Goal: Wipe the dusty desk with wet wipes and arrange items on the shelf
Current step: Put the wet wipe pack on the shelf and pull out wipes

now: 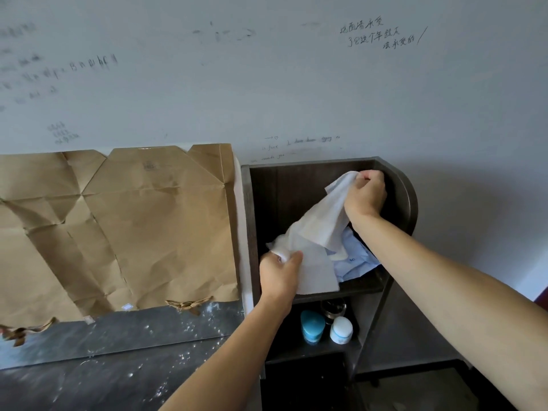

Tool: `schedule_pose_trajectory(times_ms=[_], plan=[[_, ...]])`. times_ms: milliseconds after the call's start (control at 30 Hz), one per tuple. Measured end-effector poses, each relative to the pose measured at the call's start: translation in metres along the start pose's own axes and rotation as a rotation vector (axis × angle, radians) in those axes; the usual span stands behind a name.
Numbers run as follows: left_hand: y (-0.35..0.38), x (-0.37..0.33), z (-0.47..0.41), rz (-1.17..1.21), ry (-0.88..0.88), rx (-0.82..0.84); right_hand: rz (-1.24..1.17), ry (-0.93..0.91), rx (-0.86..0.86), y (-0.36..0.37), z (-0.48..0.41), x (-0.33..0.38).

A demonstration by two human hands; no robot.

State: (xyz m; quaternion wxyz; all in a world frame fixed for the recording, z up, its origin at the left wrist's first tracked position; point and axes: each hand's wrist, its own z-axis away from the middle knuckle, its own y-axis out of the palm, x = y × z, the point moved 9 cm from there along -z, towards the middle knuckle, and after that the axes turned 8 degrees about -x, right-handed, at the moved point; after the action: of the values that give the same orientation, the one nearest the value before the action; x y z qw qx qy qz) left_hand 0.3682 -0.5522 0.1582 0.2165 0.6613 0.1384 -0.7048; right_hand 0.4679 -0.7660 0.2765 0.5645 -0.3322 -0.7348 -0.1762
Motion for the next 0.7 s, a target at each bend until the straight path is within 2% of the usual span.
schedule_pose_trajectory(times_ms=[100, 200, 300, 367, 433, 500, 533, 600, 667, 700], plan=[[-0.001, -0.007, -0.003, -0.086, 0.040, -0.048, -0.019, -0.111, 0.051, 0.001, 0.003, 0.009], [0.002, -0.019, -0.006, -0.124, 0.120, -0.063, -0.077, -0.165, 0.025, -0.011, 0.000, 0.018], [0.006, -0.027, -0.008, -0.145, 0.166, -0.073, -0.061, -0.305, 0.037, -0.026, -0.001, 0.033], [0.014, -0.032, -0.009, -0.208, 0.200, -0.053, 0.038, -0.408, 0.172, -0.022, 0.006, 0.035], [0.023, -0.038, -0.012, -0.301, 0.264, -0.002, 0.277, -0.512, 0.405, -0.005, 0.020, 0.020], [0.033, -0.044, -0.014, -0.362, 0.320, 0.071, 0.497, -0.539, 0.630, 0.007, 0.037, -0.008], [0.036, -0.045, -0.016, -0.367, 0.311, 0.093, 0.539, -0.529, 0.716, 0.008, 0.046, -0.019], [0.039, -0.041, -0.023, -0.287, 0.170, 0.108, 0.523, -0.498, 0.825, 0.008, 0.061, -0.032], [0.042, -0.035, -0.026, -0.165, -0.011, 0.123, 0.486, -0.438, 0.874, 0.009, 0.071, -0.042], [0.045, -0.036, -0.027, -0.154, -0.046, 0.145, 0.486, -0.441, 0.878, 0.011, 0.074, -0.046]])
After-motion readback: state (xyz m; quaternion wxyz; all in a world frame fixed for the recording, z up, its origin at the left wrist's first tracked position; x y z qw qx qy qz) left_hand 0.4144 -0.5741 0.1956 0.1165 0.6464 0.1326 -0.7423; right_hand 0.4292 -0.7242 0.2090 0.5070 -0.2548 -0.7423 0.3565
